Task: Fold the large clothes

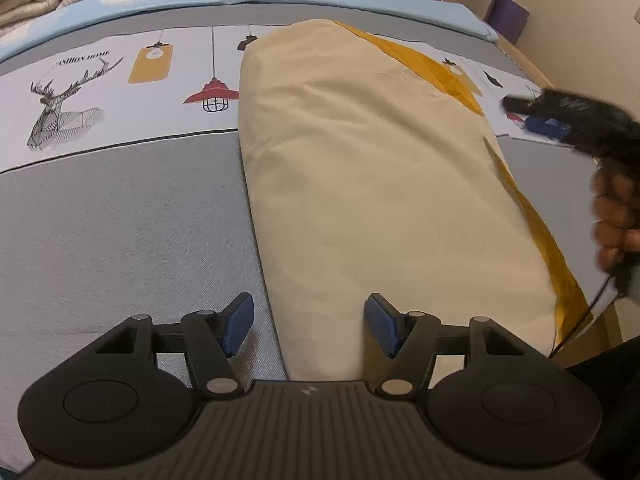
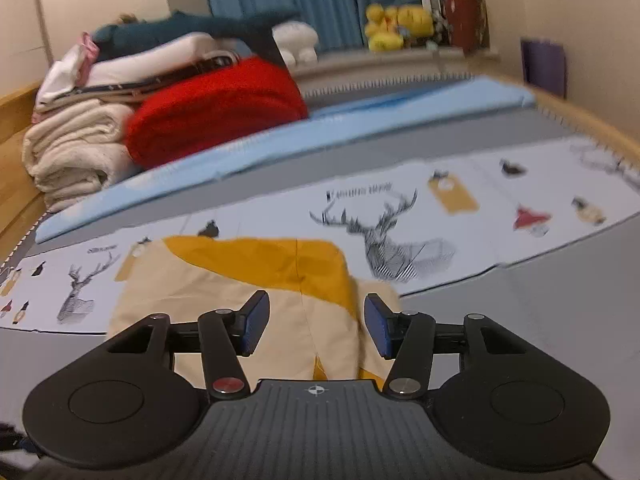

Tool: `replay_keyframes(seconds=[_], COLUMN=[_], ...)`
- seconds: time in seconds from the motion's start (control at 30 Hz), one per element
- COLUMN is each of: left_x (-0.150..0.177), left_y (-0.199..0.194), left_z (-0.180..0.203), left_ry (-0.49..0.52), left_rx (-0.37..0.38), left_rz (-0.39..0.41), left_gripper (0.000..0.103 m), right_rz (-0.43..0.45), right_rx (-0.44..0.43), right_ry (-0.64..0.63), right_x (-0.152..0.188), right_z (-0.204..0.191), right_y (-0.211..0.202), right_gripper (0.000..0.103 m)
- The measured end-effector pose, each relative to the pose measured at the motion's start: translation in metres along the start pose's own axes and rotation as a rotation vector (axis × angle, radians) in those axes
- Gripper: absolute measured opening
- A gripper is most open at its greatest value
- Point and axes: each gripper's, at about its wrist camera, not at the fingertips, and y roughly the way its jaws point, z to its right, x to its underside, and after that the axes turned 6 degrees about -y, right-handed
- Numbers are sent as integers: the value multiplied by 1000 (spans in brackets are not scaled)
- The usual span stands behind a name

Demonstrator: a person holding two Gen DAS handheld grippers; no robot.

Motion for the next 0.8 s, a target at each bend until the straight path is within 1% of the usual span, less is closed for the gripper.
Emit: replay_keyframes(seconds=[0.07, 0.1, 0.2, 0.3, 0.37, 0.43, 0.47, 0.5, 0.53, 0.57, 0.63, 0.7, 0.73, 0.8], left_x=[-3, -5, -12, -18, -20, -21, -21, -22, -22, -22, -20, -17, -15, -12], left_y=[2, 3, 5, 9, 11, 15, 16, 18, 20, 21, 21, 20, 20, 21], left_z=[-1, -1, -2, -1, 2, 8, 11, 14, 16, 18, 23, 30, 33, 33], left_ry=[-13, -20, -39, -70, -73, -58, -50, -42, -38, -36, -29, 3, 28, 57], left_rx=[1, 2, 3, 7, 7, -2, -6, -8, -8, -5, 20, 24, 14, 6], left_rz=[6, 12, 27, 24, 19, 11, 6, 1, -1, -1, -1, 3, 5, -1], left_gripper=[71, 71, 71, 71, 70, 70, 70, 70, 70, 71, 72, 72, 73, 73], right_rz=[-38, -73, -65, -136, -148, -148, -146, -130, -104, -84, -76, -125, -148, -163], right_rx=[-8, -3, -12, -11, -22, -85, -104, -108, -98, -87, -11, 104, 140, 141], right_ry=[45, 68, 115, 199, 281, 356, 361, 325, 281, 268, 299, 301, 283, 266], right_x=[6, 5, -2, -2, -2, -4, -7, -10, -13, -14, -15, -10, -7, -5], right_z=[2, 3, 7, 19, 29, 37, 35, 30, 24, 23, 34, 42, 42, 40], right_y=[22, 35, 57, 86, 96, 102, 104, 102, 98, 96, 95, 101, 105, 106], right_gripper=[54, 54, 56, 56, 54, 30, 9, 4, 2, 1, 0, 0, 0, 2])
